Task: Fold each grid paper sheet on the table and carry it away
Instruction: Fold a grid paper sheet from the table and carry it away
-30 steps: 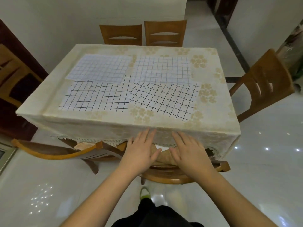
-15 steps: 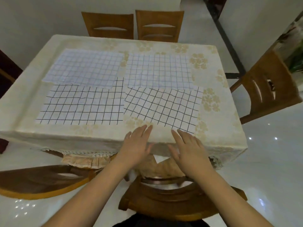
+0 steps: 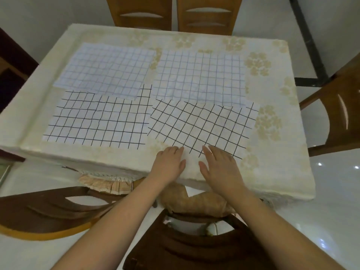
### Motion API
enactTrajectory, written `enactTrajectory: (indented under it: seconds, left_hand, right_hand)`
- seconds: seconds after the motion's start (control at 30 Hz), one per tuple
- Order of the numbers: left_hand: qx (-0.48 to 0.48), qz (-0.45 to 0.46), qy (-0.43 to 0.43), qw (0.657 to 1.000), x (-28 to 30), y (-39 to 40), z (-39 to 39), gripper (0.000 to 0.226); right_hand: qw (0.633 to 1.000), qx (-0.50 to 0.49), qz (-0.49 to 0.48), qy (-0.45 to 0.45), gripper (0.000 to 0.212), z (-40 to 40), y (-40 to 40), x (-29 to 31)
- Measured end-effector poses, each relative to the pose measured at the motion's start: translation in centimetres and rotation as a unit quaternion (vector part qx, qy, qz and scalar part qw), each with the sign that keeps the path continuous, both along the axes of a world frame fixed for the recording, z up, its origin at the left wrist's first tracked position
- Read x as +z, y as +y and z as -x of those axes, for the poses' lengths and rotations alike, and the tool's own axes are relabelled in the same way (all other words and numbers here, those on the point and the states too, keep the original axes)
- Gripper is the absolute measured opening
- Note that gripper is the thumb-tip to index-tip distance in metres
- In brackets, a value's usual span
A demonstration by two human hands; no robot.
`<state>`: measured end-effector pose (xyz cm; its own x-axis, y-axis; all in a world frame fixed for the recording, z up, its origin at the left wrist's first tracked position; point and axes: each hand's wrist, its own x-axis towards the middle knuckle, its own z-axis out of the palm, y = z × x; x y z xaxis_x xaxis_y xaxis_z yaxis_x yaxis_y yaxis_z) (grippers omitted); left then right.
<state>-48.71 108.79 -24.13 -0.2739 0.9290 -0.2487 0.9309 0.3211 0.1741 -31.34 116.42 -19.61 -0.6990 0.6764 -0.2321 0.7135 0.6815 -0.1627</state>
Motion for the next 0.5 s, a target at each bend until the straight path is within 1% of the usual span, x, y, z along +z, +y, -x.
enactTrajectory:
  seconds: [0.17,0.27,0.37,0.5]
  left_hand:
    - [0.047,-0.008,0.007,0.999,-2.0,3.5,0.2,0.048]
    - [0.08,-0.011,0.008,0.997,-2.7,5.4,0.5,0.043]
    - [0.133,-0.01,-0.014,0.991,-3.7,7.3,0.6,0.037]
    - [0.211,0.003,-0.025,0.977,-5.0,8.7,-0.2,0.035]
  right_hand:
    - [1.0,0.015,0.008,-0.012,0.06,0.4,2.4,-2.3]
    - [1.0,0.005,0.028,-0.013,0.06,0.5,3.5,-3.1]
    - [1.0,-0.002,0.031,-0.003,0.059,0.6,4.4,-3.6]
    - [0.999,-0.001,0.044,0.008,0.06,0.4,5.1,-3.9]
